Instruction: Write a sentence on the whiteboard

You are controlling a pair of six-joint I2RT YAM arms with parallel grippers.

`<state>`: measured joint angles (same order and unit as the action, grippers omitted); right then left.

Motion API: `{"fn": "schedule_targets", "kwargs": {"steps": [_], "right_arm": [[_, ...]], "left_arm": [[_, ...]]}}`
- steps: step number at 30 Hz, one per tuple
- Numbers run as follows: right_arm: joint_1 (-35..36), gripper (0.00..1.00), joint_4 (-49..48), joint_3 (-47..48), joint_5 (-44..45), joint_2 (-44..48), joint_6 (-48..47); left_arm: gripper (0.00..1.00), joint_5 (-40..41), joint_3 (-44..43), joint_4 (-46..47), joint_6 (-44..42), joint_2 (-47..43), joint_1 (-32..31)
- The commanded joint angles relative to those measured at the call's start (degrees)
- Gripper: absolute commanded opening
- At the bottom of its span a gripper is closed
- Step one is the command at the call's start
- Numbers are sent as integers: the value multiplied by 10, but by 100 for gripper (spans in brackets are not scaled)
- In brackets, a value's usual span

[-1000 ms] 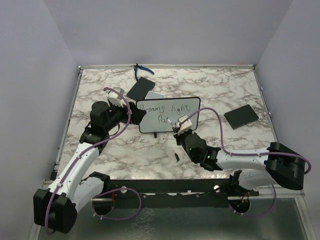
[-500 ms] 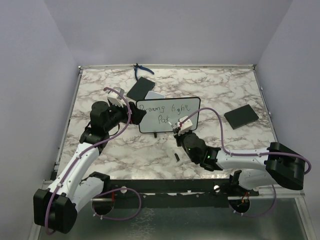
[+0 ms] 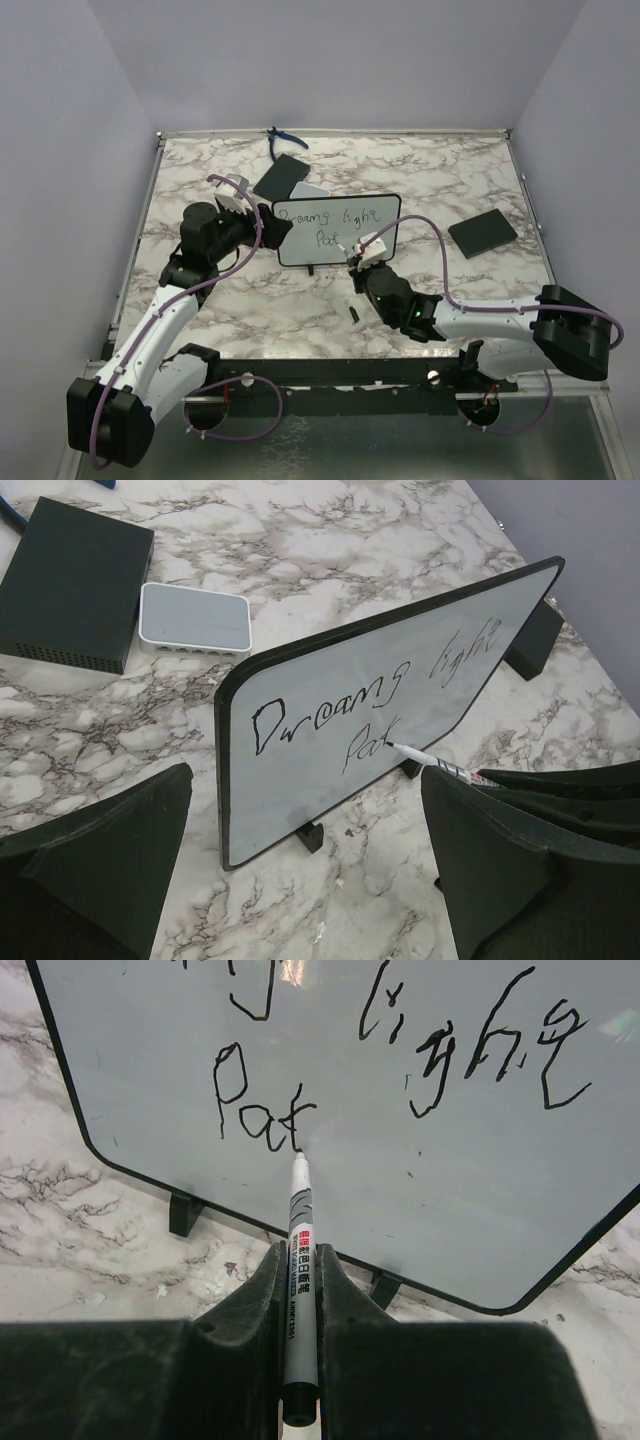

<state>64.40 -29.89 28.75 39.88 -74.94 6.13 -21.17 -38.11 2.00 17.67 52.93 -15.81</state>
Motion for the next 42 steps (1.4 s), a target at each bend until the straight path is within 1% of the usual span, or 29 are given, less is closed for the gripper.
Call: {"fn": "schedule_targets", "kwargs": {"steps": [1,4,7,9,12,16,29,31,36,42], "right_arm": [[-2,1,13,-2,31,19,-7],[-2,1,8,-8,16,35,-14],[-2,1,-4,-22,-30,62,-29],[-2,1,-5,-28,-41,80,-31],[-1,1,-1,-28,-19,93,-32],[-1,1,5,-15,21,82,-36],[-2,0,-35,-2,24,60,-56],[-1,1,-39,0,21,57,-74],[-1,0,-51,6,21,45,-87],[-1,1,-53,12,26,33,-89]], "left_arm": [[97,1,0,1,-7,-6,3],[97,0,0,1,-6,-6,4],[97,0,0,1,-7,-6,3],[97,0,0,1,-7,-7,3],[97,0,0,1,-7,-8,3],[97,0,1,1,-6,-8,3],[97,1,1,1,-6,-5,3],[97,1,1,1,-6,-5,3],[97,1,1,0,-6,-5,3],[97,1,1,1,-6,-6,3]]}}
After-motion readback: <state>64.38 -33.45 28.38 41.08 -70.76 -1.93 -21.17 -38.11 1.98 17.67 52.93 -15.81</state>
